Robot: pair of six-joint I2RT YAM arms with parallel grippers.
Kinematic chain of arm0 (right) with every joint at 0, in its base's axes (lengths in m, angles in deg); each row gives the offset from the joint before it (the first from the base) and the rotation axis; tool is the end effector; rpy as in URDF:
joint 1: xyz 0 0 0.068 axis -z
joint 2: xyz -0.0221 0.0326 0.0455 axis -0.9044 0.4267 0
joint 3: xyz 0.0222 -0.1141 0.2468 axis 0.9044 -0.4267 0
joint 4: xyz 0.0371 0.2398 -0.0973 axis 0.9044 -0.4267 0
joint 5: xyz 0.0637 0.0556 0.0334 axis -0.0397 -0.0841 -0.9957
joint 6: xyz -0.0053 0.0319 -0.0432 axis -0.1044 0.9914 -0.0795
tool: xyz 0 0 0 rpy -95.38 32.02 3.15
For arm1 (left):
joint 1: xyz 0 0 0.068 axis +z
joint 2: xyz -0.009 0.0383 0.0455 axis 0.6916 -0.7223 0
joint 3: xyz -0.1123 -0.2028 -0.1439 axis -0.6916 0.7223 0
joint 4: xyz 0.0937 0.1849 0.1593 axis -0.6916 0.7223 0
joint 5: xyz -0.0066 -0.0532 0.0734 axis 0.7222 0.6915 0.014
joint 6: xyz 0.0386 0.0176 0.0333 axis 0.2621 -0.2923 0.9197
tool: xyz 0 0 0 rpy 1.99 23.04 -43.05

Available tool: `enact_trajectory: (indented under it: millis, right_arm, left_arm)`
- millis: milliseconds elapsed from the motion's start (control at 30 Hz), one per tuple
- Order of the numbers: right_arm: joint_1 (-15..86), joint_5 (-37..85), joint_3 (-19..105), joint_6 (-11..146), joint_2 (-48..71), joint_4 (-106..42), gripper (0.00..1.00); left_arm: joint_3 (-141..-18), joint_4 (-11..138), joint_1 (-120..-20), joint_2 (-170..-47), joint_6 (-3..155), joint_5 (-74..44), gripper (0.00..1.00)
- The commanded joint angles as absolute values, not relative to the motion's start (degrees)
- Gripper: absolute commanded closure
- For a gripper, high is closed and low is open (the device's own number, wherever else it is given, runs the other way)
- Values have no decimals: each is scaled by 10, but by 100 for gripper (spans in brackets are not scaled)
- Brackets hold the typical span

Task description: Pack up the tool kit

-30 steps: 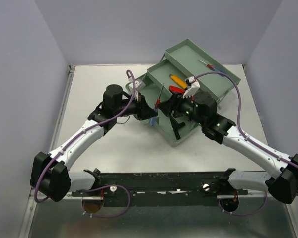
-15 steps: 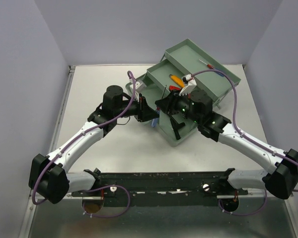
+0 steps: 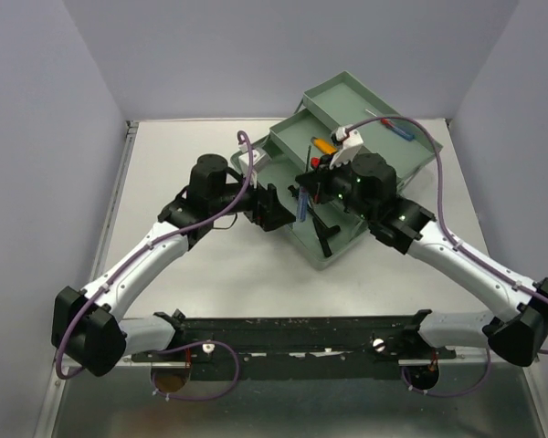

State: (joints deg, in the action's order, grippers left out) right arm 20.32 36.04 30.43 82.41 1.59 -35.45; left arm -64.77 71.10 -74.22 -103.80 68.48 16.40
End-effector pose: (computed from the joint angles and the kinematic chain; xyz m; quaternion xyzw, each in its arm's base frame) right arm 0.2100 0.2016 0.3671 -0.1261 0.7663 0.3159 0.5451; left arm 0.2307 -0.1620 0.3298 0.2719 0.7442 -0.4778 0.3795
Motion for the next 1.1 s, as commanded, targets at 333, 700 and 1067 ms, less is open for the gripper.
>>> enact_trajectory:
  millis: [333,700,1067]
  right_arm:
    - [389,463,761,405,146,-812,99]
    - [493,447,907,314,339,-882,99]
    - [498,414,887,293,398,-853,99]
  left_arm:
    - [-690,863,-635,-972,753,-45,1]
    - [-697,875,-612,-981,745,-49,1]
    - [-702,890,-612,-1003,733,-62,1]
